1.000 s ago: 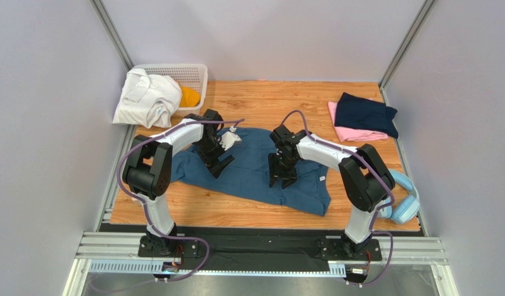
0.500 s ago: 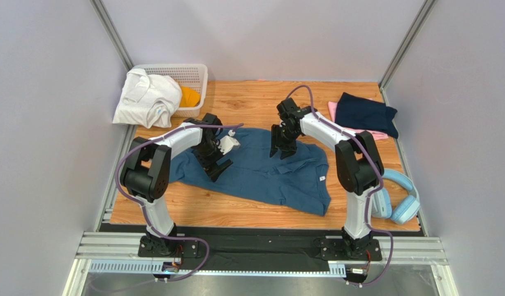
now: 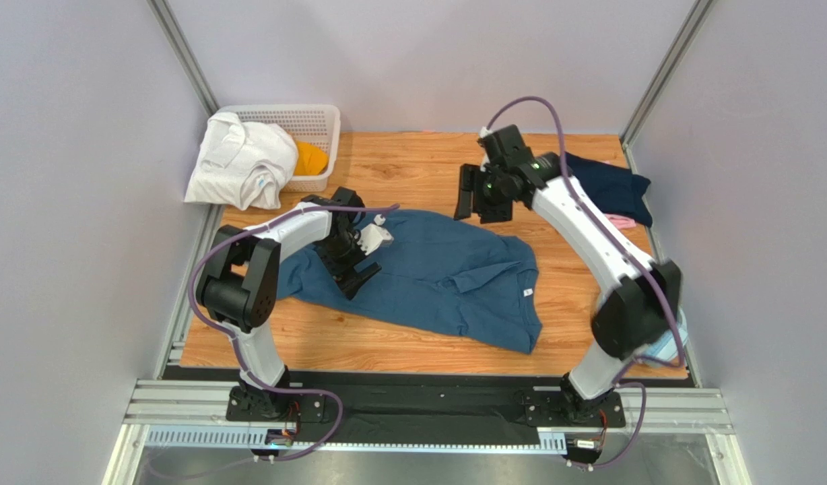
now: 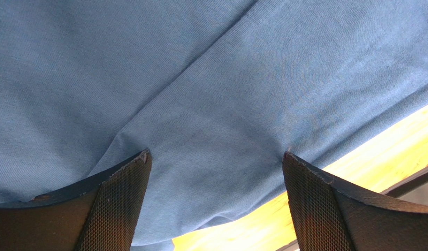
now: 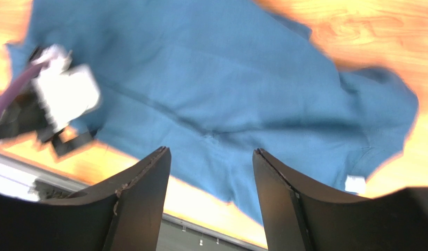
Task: Fold and stack the t-shirts
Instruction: Fold the flattened tshirt in 1/3 of the way
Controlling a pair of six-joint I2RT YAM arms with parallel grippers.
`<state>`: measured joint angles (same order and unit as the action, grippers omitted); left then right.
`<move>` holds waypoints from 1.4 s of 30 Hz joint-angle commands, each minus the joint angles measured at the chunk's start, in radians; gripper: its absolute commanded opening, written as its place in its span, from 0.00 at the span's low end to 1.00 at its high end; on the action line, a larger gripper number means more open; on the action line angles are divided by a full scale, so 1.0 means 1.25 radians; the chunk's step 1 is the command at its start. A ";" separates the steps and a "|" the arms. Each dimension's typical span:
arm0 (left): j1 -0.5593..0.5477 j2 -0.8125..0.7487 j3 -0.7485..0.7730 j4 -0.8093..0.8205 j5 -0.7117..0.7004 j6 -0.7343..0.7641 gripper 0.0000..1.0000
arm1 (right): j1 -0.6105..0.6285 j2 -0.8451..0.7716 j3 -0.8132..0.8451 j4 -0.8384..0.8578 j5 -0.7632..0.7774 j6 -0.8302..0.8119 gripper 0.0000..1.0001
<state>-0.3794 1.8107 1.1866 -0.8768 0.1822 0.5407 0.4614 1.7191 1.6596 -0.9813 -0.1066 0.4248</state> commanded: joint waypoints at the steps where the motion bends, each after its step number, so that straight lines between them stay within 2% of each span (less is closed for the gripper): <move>1: -0.005 -0.025 -0.001 0.008 0.008 0.006 1.00 | 0.001 -0.153 -0.250 0.057 -0.055 0.045 0.62; 3: -0.007 -0.020 0.007 0.007 0.010 0.004 1.00 | 0.008 -0.163 -0.360 0.111 -0.085 0.061 0.57; 6: -0.012 -0.016 0.013 0.007 0.006 0.001 1.00 | 0.027 -0.167 -0.441 0.154 -0.112 0.072 0.52; 16: -0.013 -0.008 0.023 0.007 0.003 0.002 1.00 | 0.044 -0.049 -0.442 0.175 -0.093 0.052 0.49; 29: -0.013 -0.031 0.014 0.008 -0.008 0.010 1.00 | 0.042 0.143 -0.269 0.163 -0.062 0.015 0.44; 33: -0.013 -0.034 0.008 0.008 -0.010 0.013 1.00 | 0.029 0.206 -0.157 0.121 -0.057 -0.003 0.43; 40: -0.013 -0.035 -0.009 0.012 -0.011 0.014 1.00 | 0.006 0.307 0.120 0.024 -0.058 -0.026 0.43; 42: -0.013 -0.031 -0.014 0.015 -0.012 0.014 1.00 | 0.002 0.316 0.141 0.008 -0.062 -0.023 0.45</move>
<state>-0.3904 1.8099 1.1820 -0.8696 0.1658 0.5446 0.4789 2.0987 1.7344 -0.9085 -0.1898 0.4202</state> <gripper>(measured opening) 0.993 0.433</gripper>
